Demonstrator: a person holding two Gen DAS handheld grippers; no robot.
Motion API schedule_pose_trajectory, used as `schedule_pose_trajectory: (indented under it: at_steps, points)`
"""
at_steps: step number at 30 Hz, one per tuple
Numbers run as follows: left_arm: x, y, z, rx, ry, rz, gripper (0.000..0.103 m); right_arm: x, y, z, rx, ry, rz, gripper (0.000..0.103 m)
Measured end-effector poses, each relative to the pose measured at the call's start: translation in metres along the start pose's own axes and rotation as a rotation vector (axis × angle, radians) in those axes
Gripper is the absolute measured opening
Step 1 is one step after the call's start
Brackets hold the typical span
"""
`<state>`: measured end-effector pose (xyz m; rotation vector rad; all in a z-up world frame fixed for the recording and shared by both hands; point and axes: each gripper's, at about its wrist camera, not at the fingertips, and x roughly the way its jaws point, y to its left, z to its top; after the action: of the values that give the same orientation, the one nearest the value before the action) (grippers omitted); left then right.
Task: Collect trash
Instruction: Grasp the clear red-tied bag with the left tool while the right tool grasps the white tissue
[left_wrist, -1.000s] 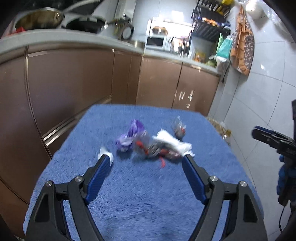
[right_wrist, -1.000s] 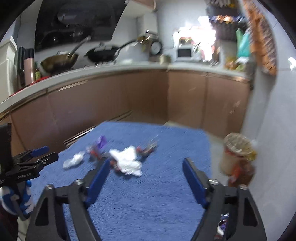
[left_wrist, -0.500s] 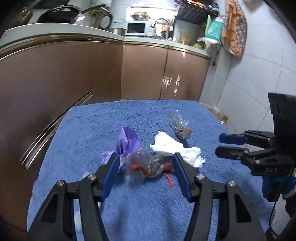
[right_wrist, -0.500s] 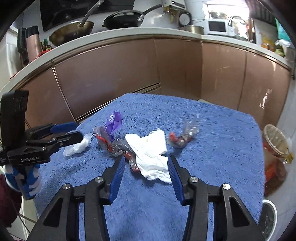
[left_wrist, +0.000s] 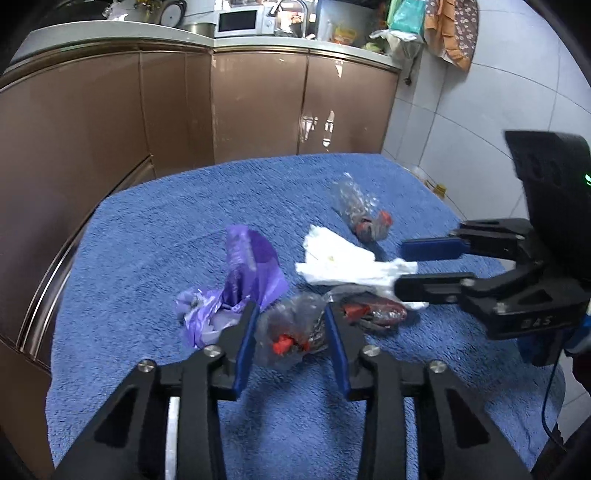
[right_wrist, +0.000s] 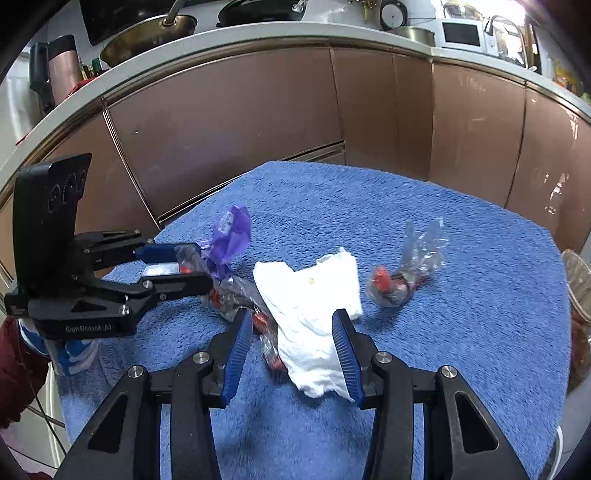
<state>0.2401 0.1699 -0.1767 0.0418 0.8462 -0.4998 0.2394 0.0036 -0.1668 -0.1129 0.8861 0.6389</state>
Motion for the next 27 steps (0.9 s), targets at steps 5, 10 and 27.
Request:
schedule_pose_trajectory:
  at_steps: [5,10,27]
  points:
    - [0.006,-0.008,-0.006,0.020,0.032,-0.002,0.013,0.024,-0.002,0.002,-0.006,0.046,-0.005,0.035]
    - [0.001,-0.012,-0.010,0.008,0.025,-0.005,0.008,0.024,-0.010,-0.004,0.008,0.066,-0.010,0.010]
    - [-0.074,-0.016,-0.025,-0.062,-0.056,0.038,0.005,-0.063,0.000,-0.031,0.039,-0.043,-0.040,0.004]
